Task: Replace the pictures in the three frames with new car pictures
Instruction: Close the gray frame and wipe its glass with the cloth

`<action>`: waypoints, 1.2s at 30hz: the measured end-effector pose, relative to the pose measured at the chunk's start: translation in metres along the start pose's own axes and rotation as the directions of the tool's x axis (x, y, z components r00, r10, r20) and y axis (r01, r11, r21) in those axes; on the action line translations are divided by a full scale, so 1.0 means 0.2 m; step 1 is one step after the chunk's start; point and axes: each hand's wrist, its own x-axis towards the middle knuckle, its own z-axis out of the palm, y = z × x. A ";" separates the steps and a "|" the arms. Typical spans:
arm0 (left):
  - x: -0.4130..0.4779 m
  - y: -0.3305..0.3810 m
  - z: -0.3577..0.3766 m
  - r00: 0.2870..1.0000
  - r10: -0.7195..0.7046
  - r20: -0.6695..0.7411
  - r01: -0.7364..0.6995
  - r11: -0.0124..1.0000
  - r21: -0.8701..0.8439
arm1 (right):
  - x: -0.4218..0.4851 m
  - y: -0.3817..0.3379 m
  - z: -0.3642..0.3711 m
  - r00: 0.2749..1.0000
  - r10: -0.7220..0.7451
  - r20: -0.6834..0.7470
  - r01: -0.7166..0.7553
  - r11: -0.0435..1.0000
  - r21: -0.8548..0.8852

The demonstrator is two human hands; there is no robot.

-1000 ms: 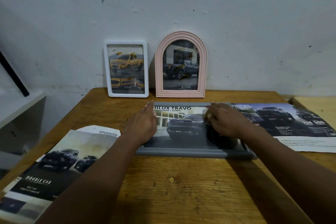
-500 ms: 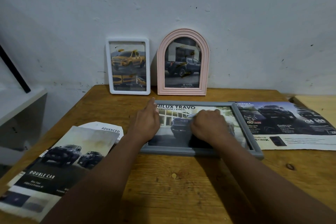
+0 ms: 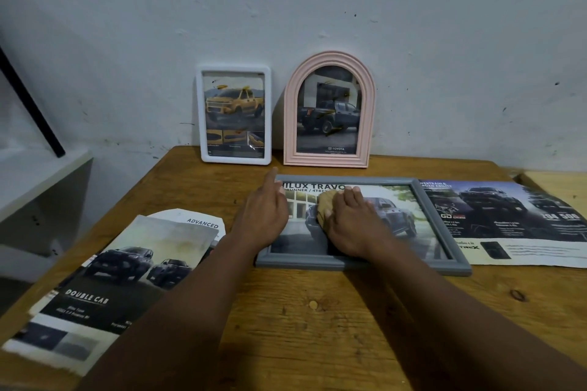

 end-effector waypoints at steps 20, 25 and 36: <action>-0.01 -0.03 -0.02 0.990 -0.121 0.068 0.131 0.979 -0.158 | -0.06 -0.19 -0.06 0.944 -0.327 -0.047 0.328 0.910 0.253; -0.02 -0.01 -0.02 0.989 -0.141 0.033 0.144 0.984 -0.109 | -0.16 -0.13 -0.09 0.903 -0.423 0.077 0.403 0.894 0.195; -0.03 -0.01 -0.02 0.989 -0.133 0.065 0.138 0.987 -0.081 | -0.22 0.22 -0.12 0.925 -0.343 0.162 0.351 0.936 -0.027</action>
